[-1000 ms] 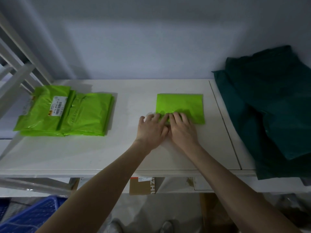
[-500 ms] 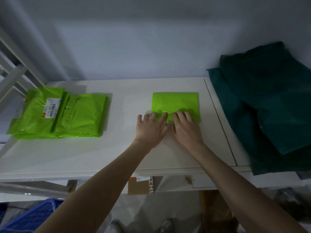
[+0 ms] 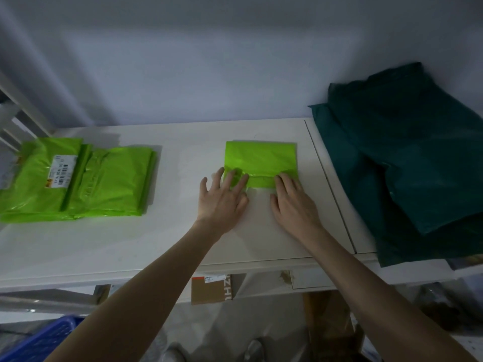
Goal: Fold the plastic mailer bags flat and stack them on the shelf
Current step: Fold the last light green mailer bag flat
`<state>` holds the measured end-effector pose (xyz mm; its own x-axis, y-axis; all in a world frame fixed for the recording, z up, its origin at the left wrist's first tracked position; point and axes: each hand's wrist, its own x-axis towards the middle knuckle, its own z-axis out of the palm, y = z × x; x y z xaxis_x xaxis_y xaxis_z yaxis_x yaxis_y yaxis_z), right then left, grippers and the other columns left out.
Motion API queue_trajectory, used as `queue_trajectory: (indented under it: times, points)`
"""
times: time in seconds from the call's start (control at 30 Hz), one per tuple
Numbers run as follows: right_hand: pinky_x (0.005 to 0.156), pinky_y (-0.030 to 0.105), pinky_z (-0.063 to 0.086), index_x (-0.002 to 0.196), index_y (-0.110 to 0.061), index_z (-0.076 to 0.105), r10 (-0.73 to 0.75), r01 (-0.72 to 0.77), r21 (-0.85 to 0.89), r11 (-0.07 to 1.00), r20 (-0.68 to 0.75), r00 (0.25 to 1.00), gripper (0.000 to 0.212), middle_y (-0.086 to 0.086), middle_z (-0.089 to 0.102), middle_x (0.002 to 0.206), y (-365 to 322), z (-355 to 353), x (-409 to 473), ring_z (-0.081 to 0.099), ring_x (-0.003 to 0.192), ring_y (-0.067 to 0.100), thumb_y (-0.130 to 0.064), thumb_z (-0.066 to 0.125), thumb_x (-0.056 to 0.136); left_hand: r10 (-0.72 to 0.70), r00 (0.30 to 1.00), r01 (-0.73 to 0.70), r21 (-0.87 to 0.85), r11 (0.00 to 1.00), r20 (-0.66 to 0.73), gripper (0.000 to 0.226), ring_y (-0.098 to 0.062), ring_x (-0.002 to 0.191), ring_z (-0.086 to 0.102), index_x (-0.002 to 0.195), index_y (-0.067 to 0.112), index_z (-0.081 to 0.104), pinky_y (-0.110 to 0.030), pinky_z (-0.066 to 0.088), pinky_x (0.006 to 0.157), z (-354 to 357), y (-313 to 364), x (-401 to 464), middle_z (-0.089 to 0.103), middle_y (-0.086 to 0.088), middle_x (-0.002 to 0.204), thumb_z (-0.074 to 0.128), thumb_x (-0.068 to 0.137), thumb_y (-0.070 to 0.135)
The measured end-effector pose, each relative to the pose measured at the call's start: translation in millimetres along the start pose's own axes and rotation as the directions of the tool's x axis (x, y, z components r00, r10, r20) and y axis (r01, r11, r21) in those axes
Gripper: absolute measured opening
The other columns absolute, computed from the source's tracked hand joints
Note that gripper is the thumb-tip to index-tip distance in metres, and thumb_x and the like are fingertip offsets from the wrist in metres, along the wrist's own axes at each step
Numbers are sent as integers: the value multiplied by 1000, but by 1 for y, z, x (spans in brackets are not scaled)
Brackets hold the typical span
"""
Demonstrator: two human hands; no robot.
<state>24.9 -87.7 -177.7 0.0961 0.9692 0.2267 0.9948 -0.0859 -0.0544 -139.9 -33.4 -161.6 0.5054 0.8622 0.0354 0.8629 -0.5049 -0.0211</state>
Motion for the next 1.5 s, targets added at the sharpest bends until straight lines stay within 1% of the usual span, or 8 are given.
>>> queue_trajectory:
  times: [0.13,0.37,0.47,0.6,0.8,0.93,1.1,1.5]
  points:
    - [74,38,54,115,10,56,73,-76,58,995,42,996,44,23,59,112,9,-1,-4,57,103,36,-23,57,86,-7,1000,8,-39,999,29,50,-20,143,14,148,36,16,-47,15,112,1,0,2,21,4,154,23,99,41]
    - [70,36,46,90,-6,66,110,-109,-100,989,-2,994,44,9,66,91,14,-9,-6,60,86,28,-36,35,83,5,1000,-3,-87,996,21,50,-21,137,28,142,35,33,-48,19,109,0,-2,4,37,2,147,19,95,45]
    - [68,37,43,69,-11,61,90,-95,-86,992,-57,994,39,6,62,72,16,-19,-4,58,71,27,-32,34,87,40,986,-59,-114,992,-165,52,-28,110,54,110,29,66,-47,38,93,-4,1,3,62,-3,112,23,88,47]
    - [63,34,39,58,-11,55,115,-115,8,993,-128,985,39,7,59,60,20,-28,-1,55,59,26,-29,35,87,59,949,-103,-130,986,-310,43,-27,92,57,77,22,72,-38,44,79,-4,3,-1,62,0,95,36,88,42]
    - [84,40,46,107,-2,59,68,-48,154,987,-123,990,36,16,59,111,6,-26,31,55,104,34,-24,39,87,54,967,-126,-284,950,-250,57,-26,127,45,126,11,55,-33,29,102,-15,19,30,50,-8,135,20,88,35]
    - [115,40,18,145,-3,27,-12,-5,167,986,105,994,49,11,26,154,-5,-12,49,22,142,24,-22,31,100,99,994,-109,-248,963,-50,53,-18,146,4,150,10,12,-38,4,119,-4,24,54,7,-2,159,18,101,30]
    - [116,49,6,150,-13,16,50,-87,155,984,232,971,52,0,11,159,1,4,47,5,146,14,-32,24,102,130,991,-124,-194,973,22,59,-19,146,6,150,14,12,-37,7,118,14,18,55,9,-2,159,8,98,40]
    - [111,48,24,145,-14,32,75,-106,167,980,185,980,87,4,32,151,-1,6,49,25,141,20,-49,-8,75,63,998,-63,-314,947,-11,86,-19,143,21,146,21,30,-34,17,115,19,20,59,25,0,155,-7,75,50]
